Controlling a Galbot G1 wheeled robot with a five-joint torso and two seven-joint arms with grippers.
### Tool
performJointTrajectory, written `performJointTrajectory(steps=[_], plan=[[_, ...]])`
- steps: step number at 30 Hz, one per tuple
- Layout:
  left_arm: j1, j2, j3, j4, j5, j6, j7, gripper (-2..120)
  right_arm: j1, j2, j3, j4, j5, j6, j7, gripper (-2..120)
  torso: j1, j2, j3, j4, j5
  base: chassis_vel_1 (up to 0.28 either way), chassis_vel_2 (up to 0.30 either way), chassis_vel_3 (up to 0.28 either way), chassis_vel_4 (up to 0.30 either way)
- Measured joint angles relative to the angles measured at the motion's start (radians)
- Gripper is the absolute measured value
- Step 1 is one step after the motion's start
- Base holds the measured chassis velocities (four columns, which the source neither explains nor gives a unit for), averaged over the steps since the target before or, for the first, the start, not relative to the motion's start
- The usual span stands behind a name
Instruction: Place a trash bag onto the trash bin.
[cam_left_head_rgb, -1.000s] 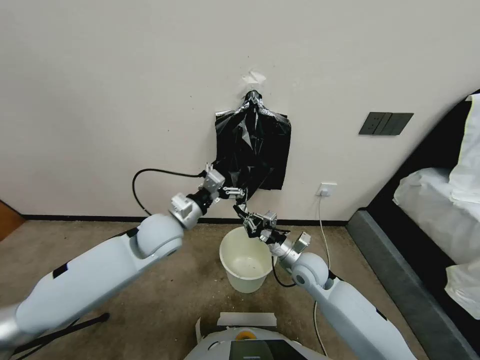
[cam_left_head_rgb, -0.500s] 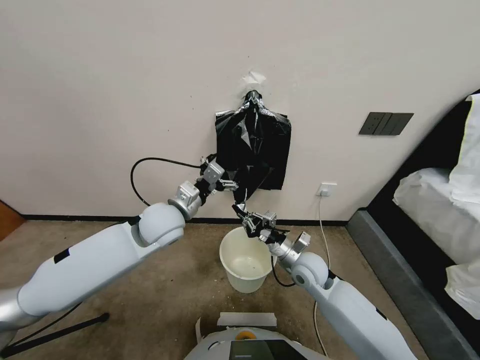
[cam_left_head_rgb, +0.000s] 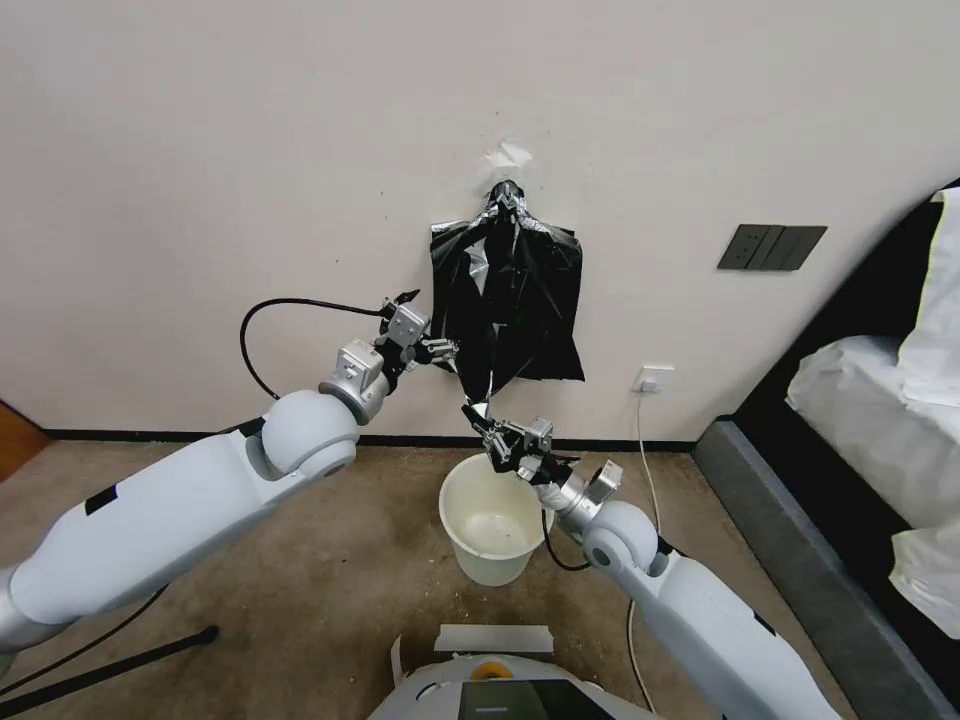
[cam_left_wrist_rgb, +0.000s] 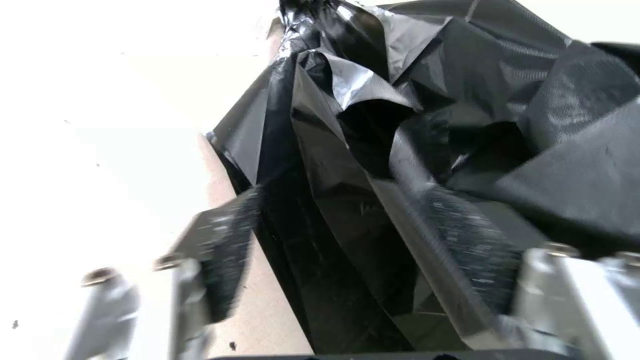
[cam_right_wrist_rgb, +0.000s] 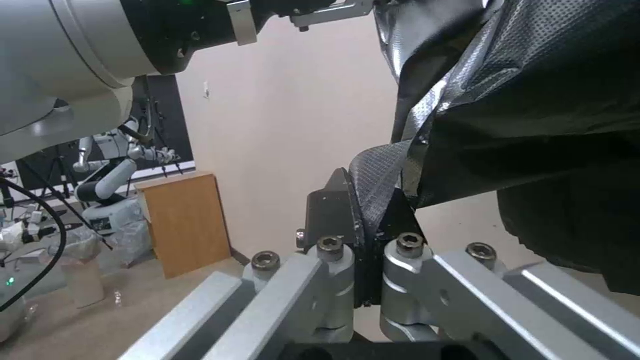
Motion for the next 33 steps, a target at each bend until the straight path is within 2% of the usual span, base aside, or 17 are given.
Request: performJointTrajectory(steps=[1,2,4,6,8,10,11,16,23,27,30,31,33], plan=[[0.000,0.000,0.000,0.000,-0.002,0.000,0.000,59,0.001,0.000,0.000,0.000,0.000,0.000,0.000,0,0.000,0.000,0.000,0.0000,0.0000,0.000,0.000,0.000,0.000],[0.002,0.000,0.000,0.003,-0.019,0.001,-0.003,50,0.003,0.000,-0.002,0.000,0.002,0.000,0.004,0,0.000,0.000,0.000,0.0001,0.0000,0.000,0.000,0.000,0.000],[0.002,0.000,0.000,0.004,-0.023,0.001,-0.004,48,0.004,0.000,-0.002,0.000,0.003,0.000,0.005,0,0.000,0.000,0.000,0.0001,0.0000,0.000,0.000,0.000,0.000],[0.007,-0.014,0.000,0.011,-0.087,0.019,-0.021,34,0.007,-0.001,-0.001,0.002,0.015,0.000,0.011,0,0.000,0.000,0.000,0.0001,0.0000,0.000,0.000,0.000,0.000],[0.007,-0.022,0.003,0.014,-0.106,0.025,-0.028,31,0.007,-0.002,0.000,0.003,0.017,0.000,0.012,0,0.000,0.000,0.000,0.0001,0.0001,0.000,0.000,0.000,0.000],[0.007,-0.045,0.011,0.025,-0.145,0.034,-0.046,20,0.008,-0.005,0.004,0.005,0.021,0.000,0.015,0,0.000,0.000,0.000,-0.0001,0.0000,0.000,0.000,0.000,0.000],[0.007,-0.045,0.011,0.025,-0.145,0.034,-0.046,20,0.008,-0.005,0.004,0.005,0.021,0.000,0.015,0,0.000,0.000,0.000,-0.0001,0.0000,0.000,0.000,0.000,0.000],[-0.004,-0.069,0.015,0.035,-0.203,0.045,-0.078,1,0.010,-0.006,0.007,0.009,0.027,0.000,0.021,0,0.000,0.000,0.000,-0.0002,0.0001,0.000,0.000,0.000,0.000],[-0.009,-0.072,0.012,0.041,-0.207,0.030,-0.082,0,0.014,-0.001,0.009,0.022,0.031,-0.002,0.059,0,0.000,0.000,0.000,0.0000,0.0001,0.000,0.000,0.000,0.000],[0.010,-0.073,-0.006,0.031,-0.204,-0.019,-0.083,0,0.007,-0.002,0.032,0.065,0.030,-0.024,0.123,2,0.000,0.000,0.000,0.0001,0.0000,0.000,0.000,0.000,0.000],[0.038,-0.071,-0.036,0.012,-0.200,-0.053,-0.083,0,-0.014,-0.025,0.084,0.128,0.015,-0.058,0.190,17,0.000,0.000,0.000,0.0000,0.0002,0.000,0.000,0.000,0.000],[0.038,-0.071,-0.036,0.012,-0.200,-0.053,-0.083,0,-0.014,-0.025,0.084,0.128,0.015,-0.058,0.190,17,0.000,0.000,0.000,0.0000,0.0002,0.000,0.000,0.000,0.000],[0.054,-0.067,-0.057,0.004,-0.199,-0.062,-0.082,0,-0.037,-0.043,0.127,0.169,-0.002,-0.086,0.229,25,0.000,0.000,0.000,0.0001,0.0000,0.000,0.000,0.000,0.000]])
